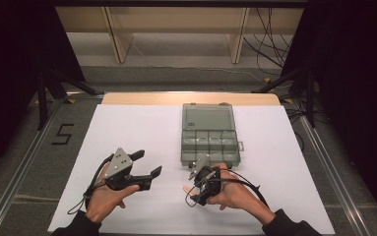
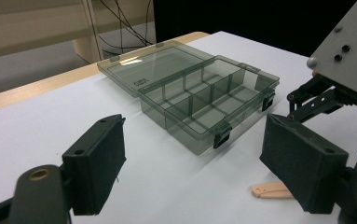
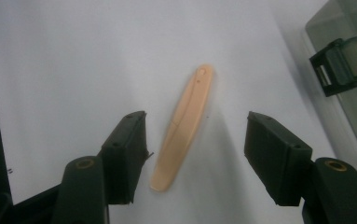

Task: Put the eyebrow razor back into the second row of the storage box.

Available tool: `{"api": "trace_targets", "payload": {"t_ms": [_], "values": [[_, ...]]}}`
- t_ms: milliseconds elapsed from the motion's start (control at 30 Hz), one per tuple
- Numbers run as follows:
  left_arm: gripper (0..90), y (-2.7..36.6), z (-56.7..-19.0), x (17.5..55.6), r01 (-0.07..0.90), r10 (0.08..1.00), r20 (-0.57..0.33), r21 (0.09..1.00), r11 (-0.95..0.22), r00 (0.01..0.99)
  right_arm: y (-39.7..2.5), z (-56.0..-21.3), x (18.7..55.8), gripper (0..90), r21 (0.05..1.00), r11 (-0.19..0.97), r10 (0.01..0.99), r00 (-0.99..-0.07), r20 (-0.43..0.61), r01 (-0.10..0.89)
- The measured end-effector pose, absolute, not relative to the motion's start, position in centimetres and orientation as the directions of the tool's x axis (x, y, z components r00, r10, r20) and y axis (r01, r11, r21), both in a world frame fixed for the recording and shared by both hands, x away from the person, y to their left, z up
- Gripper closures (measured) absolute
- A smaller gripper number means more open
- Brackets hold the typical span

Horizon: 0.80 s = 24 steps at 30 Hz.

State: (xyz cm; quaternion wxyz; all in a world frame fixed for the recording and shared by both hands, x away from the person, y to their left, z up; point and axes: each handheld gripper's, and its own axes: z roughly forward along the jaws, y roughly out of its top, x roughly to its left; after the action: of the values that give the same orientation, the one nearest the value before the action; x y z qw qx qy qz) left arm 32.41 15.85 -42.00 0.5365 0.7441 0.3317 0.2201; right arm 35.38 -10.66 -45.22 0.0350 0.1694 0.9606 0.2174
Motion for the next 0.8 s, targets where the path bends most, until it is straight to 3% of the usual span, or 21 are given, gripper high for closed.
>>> {"api": "trace_targets", "payload": {"t_ms": [500, 800], "values": [[20.9, 15.8, -42.1, 32.4, 0.258, 0.727, -0.025, 0.943, -0.211, 0.686, -8.9, -46.1, 35.7, 61.6, 0.345, 0.892, 0.311, -0.951, 0.004, 0.293], [20.9, 15.8, -42.1, 32.4, 0.255, 0.727, -0.023, 0.944, -0.211, 0.686, -8.6, -46.2, 36.0, 69.7, 0.320, 0.902, 0.305, -0.952, 0.005, 0.290]]}}
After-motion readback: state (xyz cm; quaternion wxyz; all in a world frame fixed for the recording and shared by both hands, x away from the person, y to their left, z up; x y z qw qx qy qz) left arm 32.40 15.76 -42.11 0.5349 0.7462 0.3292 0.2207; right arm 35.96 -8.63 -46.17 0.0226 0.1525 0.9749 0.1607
